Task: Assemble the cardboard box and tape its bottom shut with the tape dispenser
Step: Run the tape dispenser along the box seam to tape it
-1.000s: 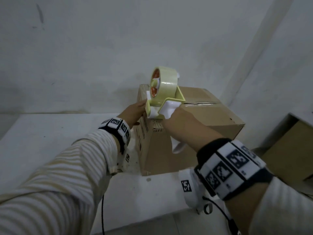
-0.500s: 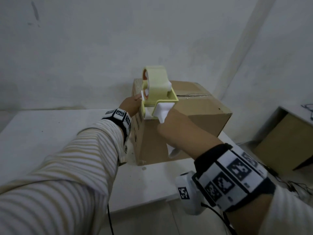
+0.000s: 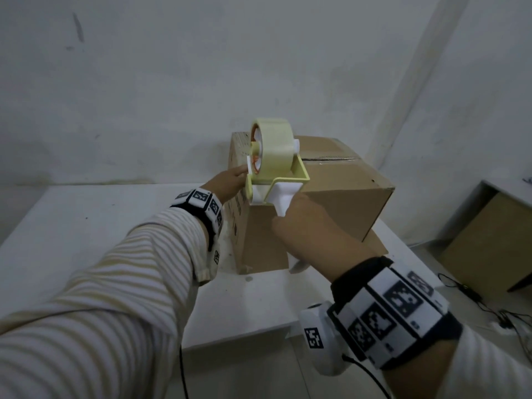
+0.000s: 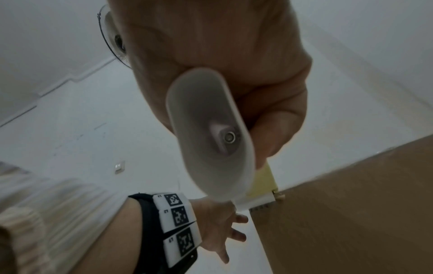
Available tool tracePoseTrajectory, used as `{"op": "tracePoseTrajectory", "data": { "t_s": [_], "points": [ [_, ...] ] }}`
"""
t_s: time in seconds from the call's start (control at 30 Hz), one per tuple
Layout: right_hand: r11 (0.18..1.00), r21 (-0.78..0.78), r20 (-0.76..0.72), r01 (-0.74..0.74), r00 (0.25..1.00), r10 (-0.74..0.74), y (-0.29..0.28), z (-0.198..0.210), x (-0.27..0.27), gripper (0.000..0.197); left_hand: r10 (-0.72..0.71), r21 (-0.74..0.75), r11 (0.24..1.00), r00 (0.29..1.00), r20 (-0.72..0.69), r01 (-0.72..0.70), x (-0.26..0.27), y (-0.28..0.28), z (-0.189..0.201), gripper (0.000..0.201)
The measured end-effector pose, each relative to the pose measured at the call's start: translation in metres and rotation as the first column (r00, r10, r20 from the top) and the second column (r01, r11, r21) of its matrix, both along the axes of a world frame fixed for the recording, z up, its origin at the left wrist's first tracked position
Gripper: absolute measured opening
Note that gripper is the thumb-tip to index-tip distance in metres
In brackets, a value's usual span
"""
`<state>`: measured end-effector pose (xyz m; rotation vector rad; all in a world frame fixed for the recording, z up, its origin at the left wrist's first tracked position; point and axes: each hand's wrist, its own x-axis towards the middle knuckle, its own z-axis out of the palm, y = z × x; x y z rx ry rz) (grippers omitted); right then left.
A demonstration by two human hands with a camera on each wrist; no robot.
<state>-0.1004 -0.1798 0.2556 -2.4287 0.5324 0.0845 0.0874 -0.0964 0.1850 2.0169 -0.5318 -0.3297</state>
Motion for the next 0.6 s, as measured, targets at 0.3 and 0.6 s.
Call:
{"op": "tracePoseTrajectory", "data": {
  "t_s": [0.3, 0.6],
  "points": [
    [0.999, -0.005, -0.065, 0.033, 0.997, -0.033, 0.004, 0.0, 0.0, 0.035, 0.152, 0.051, 0.987, 0.987, 0.055, -0.154, -0.004, -0.006, -0.001, 0.036],
    [0.985, 0.12, -0.003, 0.121, 0.993, -0.121, 0.001, -0.012, -0.007, 0.029, -0.103, -0.214, 0.972, 0.995, -0.007, 0.099, -0.014, -0.001, -0.013, 0.036]
  ]
}}
